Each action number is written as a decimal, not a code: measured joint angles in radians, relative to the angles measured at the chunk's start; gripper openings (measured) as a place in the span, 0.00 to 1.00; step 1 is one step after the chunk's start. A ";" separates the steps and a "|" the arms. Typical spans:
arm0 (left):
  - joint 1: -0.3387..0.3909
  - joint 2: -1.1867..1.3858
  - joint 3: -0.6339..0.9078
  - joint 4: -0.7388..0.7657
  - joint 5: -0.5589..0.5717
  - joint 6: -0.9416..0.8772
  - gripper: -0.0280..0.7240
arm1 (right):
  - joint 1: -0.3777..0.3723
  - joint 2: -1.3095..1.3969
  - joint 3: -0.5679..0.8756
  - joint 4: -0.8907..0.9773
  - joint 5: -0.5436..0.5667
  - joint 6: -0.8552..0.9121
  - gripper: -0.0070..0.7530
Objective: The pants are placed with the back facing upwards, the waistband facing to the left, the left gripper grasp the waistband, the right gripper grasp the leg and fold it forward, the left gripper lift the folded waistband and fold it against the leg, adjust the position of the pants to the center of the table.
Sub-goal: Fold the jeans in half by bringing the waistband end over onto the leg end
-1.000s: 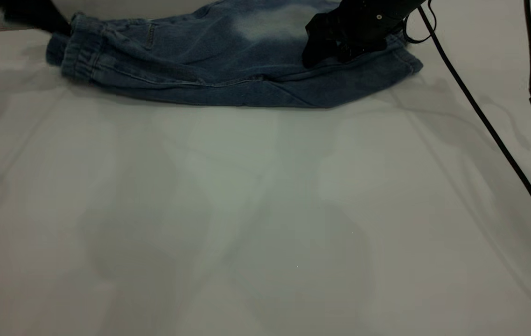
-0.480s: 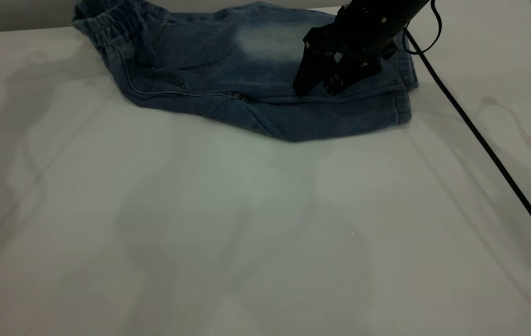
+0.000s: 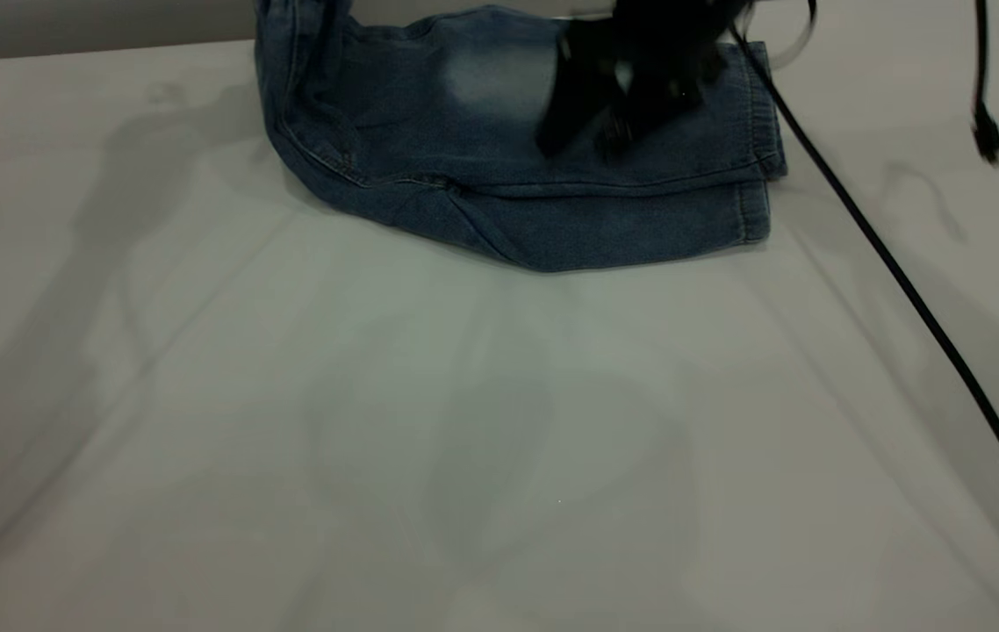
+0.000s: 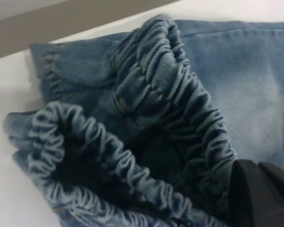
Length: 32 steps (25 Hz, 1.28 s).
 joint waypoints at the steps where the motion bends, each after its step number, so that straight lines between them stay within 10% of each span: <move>1: -0.008 0.000 -0.003 0.002 -0.001 0.000 0.07 | 0.000 -0.002 -0.042 -0.020 0.021 0.026 0.62; 16: -0.095 0.000 -0.004 -0.004 -0.004 -0.004 0.07 | -0.001 0.087 -0.362 -0.658 0.148 0.389 0.62; 32: -0.212 -0.002 -0.111 -0.053 -0.003 -0.005 0.07 | -0.001 0.164 -0.362 -0.628 0.136 0.391 0.62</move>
